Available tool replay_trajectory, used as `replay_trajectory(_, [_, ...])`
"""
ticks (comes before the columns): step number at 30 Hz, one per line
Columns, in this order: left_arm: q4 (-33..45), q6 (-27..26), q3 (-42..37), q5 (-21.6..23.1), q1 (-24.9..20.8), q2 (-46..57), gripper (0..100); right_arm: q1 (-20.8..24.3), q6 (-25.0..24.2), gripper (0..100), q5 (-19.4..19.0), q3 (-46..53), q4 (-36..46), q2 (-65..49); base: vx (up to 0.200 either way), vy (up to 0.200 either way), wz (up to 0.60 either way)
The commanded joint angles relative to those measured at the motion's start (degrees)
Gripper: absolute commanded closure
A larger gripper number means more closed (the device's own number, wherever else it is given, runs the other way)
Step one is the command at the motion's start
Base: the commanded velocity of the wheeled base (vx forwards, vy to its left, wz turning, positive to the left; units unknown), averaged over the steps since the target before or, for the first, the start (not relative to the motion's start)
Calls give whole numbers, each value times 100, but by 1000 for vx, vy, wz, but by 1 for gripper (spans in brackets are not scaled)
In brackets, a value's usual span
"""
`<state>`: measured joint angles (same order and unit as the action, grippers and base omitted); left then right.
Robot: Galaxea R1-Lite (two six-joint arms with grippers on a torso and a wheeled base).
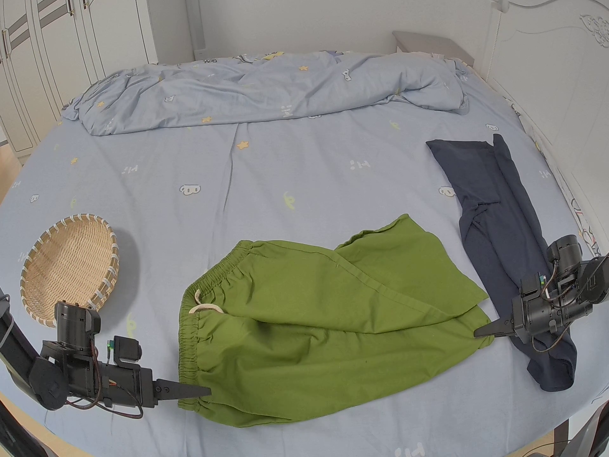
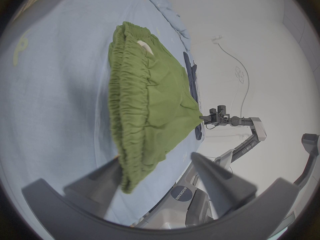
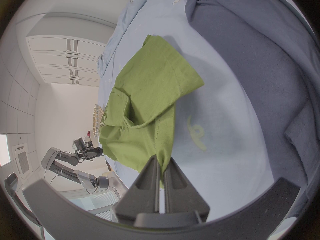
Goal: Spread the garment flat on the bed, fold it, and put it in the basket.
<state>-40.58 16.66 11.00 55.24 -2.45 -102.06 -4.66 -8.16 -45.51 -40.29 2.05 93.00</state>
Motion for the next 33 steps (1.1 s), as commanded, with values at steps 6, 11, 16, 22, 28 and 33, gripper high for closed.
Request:
replay_trajectory(6, [-2,-23,-19,5,298,2,100,9,16,100,-2,21,-3,7,0,0,0])
replay_trajectory(11, [156,-40,-62,5,491,142,100,158,60,100,77,135,6,-72,0,0,0])
replay_trajectory(16, [885,-67,-45,-4,755,556,100,483,33,100,270,302,50,-432,0,0,0])
replay_trajectory(22, [1509,-146,-36,-30,1265,1039,100,527,51,100,543,716,50,-722,0,0,0])
replay_trajectory(28, [2256,-884,-36,-74,1818,1100,100,641,209,100,1220,1225,-11,-871,0,0,0])
replay_trajectory(33, [2670,-1570,-36,-320,2275,1206,100,1072,183,100,1246,1647,-29,-1091,0,0,0])
